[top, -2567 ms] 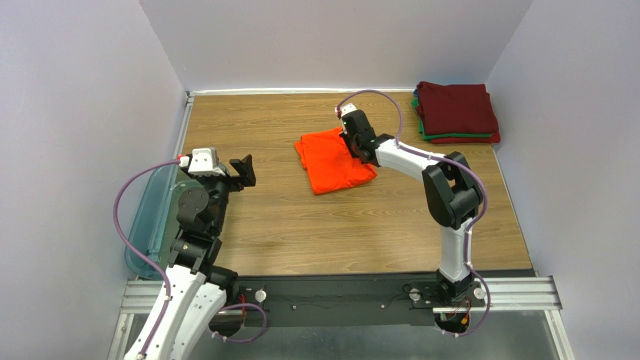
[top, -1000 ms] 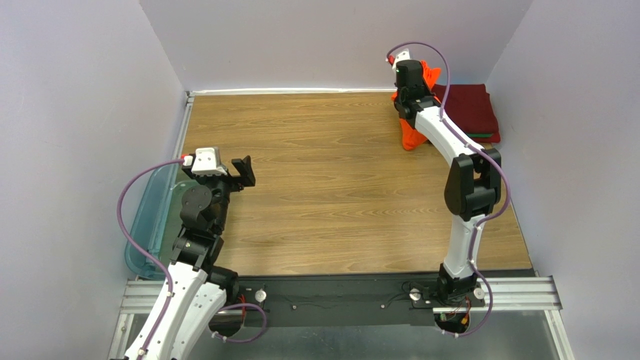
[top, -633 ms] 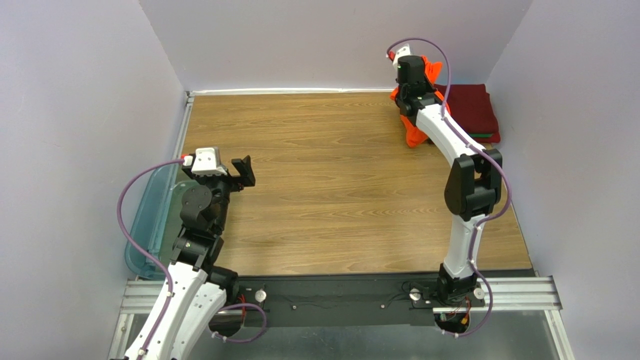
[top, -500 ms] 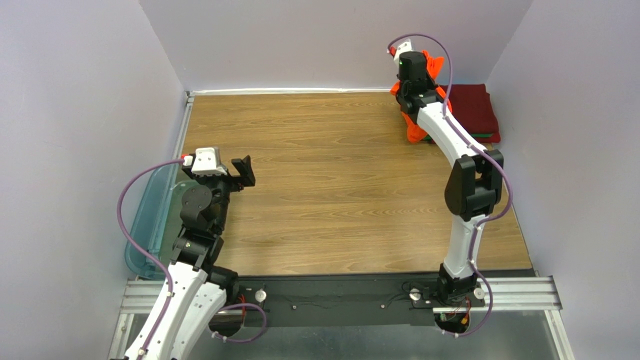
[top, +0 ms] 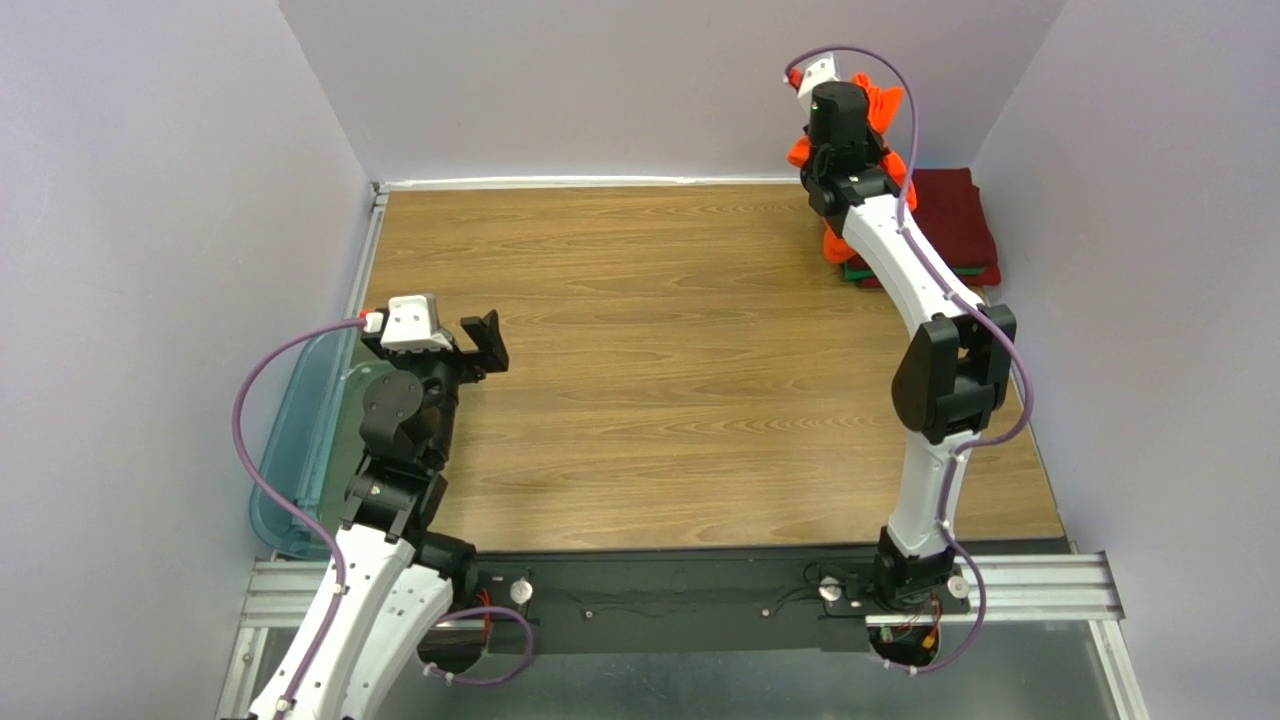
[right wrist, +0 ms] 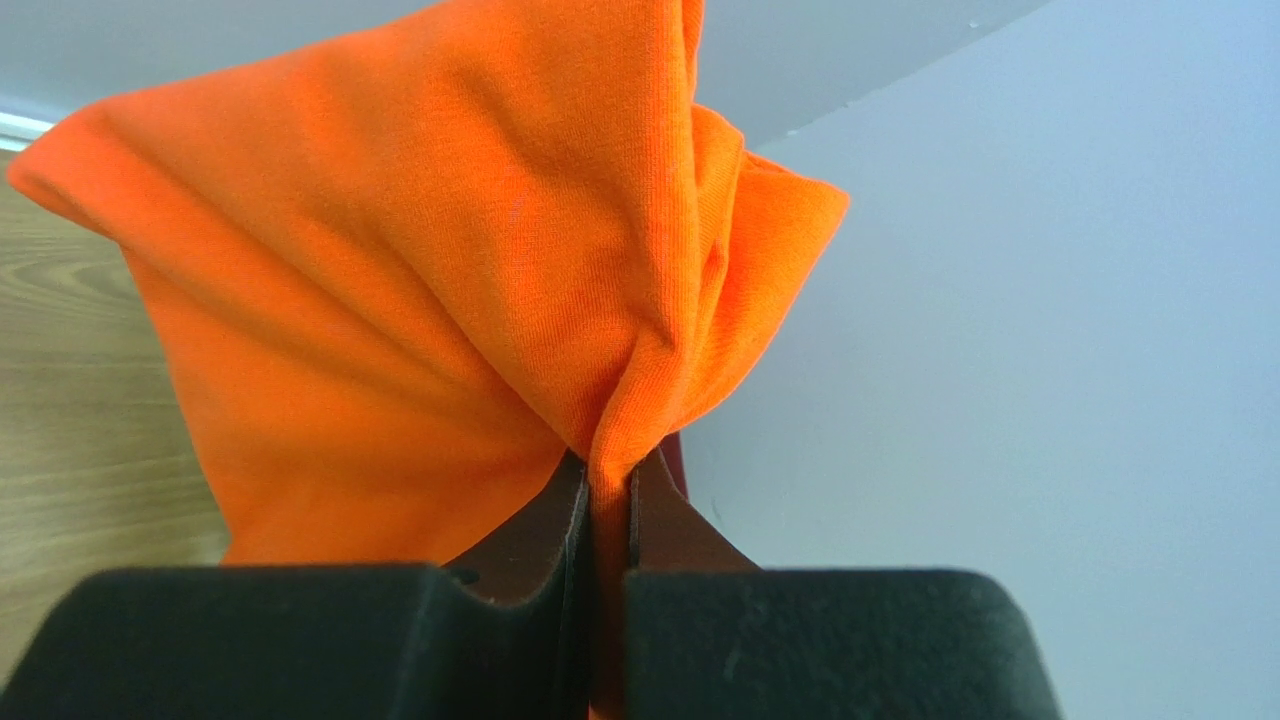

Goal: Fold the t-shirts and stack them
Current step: Neatly place the folded tshirt to the corner, then reset both grippers

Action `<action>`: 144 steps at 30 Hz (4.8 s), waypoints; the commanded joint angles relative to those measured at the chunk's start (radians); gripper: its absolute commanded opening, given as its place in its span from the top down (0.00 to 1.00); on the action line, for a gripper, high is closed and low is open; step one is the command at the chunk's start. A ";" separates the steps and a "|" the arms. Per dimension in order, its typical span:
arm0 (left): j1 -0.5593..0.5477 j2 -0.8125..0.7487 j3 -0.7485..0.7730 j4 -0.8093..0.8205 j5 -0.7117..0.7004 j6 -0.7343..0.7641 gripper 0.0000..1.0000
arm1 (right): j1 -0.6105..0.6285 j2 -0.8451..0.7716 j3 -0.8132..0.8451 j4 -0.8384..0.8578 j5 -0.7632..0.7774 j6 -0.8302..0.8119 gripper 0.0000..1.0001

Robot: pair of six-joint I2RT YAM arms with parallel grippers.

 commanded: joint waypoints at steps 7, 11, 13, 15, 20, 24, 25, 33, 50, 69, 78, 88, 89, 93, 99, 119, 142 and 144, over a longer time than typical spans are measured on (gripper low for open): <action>-0.004 -0.012 -0.012 0.026 -0.045 0.007 0.02 | -0.066 0.002 0.033 0.016 -0.001 -0.001 0.99; -0.004 -0.006 -0.013 0.026 -0.048 0.008 0.02 | -0.095 0.038 0.060 0.016 -0.005 0.012 0.99; -0.002 -0.003 -0.013 0.028 -0.050 0.008 0.02 | -0.112 0.050 0.065 0.016 -0.015 0.022 0.99; -0.002 -0.001 -0.013 0.028 -0.050 0.008 0.02 | -0.123 0.070 0.065 0.017 -0.021 0.031 0.99; -0.004 0.000 -0.015 0.028 -0.056 0.010 0.02 | -0.163 0.127 0.105 0.017 -0.025 0.043 0.99; -0.004 0.000 -0.020 0.026 -0.059 0.011 0.02 | -0.198 0.166 0.141 0.019 -0.039 0.075 0.99; -0.004 0.000 -0.020 0.028 -0.061 0.011 0.02 | -0.204 0.171 0.141 0.019 -0.036 0.078 0.99; -0.004 0.013 -0.023 0.028 -0.076 0.015 0.02 | -0.257 0.205 0.149 0.022 -0.053 0.127 0.99; -0.004 0.014 -0.029 0.034 -0.098 0.015 0.02 | -0.322 0.289 0.175 0.020 -0.055 0.249 0.00; -0.004 0.006 -0.023 0.031 -0.081 0.016 0.02 | -0.322 0.173 0.076 0.005 -0.357 0.505 0.00; -0.004 0.019 -0.023 0.029 -0.079 0.015 0.02 | -0.322 0.286 0.206 -0.024 -0.524 0.574 0.00; -0.004 0.005 -0.035 0.031 -0.088 0.004 0.02 | -0.322 0.430 0.362 -0.026 -0.599 0.549 0.00; -0.004 0.003 -0.036 0.031 -0.091 0.004 0.02 | -0.322 0.446 0.365 -0.026 -0.598 0.549 0.00; -0.004 0.006 -0.038 0.031 -0.090 -0.001 0.02 | -0.322 0.484 0.385 -0.024 -0.584 0.514 0.00; -0.004 0.020 -0.038 0.032 -0.084 -0.002 0.02 | -0.322 0.530 0.401 -0.024 -0.568 0.491 0.00; -0.004 0.000 0.008 -0.023 -0.107 -0.041 0.02 | -0.322 -0.011 -0.028 -0.030 -0.547 0.742 0.00; -0.002 -0.047 0.023 -0.066 -0.062 -0.070 0.02 | -0.322 -1.190 -1.291 -0.030 -0.729 1.102 0.00; -0.002 -0.055 0.020 -0.064 -0.067 -0.070 0.02 | -0.322 -1.235 -1.345 -0.030 -0.717 1.091 0.00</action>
